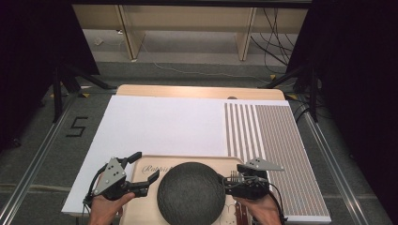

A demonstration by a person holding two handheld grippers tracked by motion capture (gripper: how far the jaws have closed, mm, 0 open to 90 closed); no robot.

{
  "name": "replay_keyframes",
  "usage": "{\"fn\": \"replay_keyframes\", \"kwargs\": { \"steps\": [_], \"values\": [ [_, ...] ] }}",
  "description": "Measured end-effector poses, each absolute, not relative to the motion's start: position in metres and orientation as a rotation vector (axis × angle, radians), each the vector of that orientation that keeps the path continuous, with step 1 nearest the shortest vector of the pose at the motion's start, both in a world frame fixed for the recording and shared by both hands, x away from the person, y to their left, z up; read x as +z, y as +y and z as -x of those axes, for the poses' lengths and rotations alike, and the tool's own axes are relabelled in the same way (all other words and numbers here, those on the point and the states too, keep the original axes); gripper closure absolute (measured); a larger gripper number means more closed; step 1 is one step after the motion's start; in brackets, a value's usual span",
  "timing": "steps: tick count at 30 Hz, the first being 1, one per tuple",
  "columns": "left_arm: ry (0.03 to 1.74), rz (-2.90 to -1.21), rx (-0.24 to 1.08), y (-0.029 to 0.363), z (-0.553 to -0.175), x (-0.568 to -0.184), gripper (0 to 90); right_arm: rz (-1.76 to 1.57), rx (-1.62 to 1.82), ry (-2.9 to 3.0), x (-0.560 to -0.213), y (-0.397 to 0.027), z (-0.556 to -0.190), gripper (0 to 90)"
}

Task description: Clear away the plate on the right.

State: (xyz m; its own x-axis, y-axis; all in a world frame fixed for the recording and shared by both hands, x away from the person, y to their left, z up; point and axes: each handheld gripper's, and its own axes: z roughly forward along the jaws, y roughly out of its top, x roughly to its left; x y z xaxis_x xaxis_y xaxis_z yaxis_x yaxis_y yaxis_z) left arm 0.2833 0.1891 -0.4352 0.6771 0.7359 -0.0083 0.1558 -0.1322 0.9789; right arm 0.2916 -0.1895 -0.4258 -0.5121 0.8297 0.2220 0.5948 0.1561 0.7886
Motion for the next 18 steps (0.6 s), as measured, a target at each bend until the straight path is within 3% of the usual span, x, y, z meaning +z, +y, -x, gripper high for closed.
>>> {"fn": "replay_keyframes", "kwargs": {
  "steps": [18],
  "values": [
    [0.742,-1.653,0.579,0.190,-0.283,-0.436,16.1,-1.241,1.301,2.051,-0.413,-0.205,-0.281,18.3]
  ]
}}
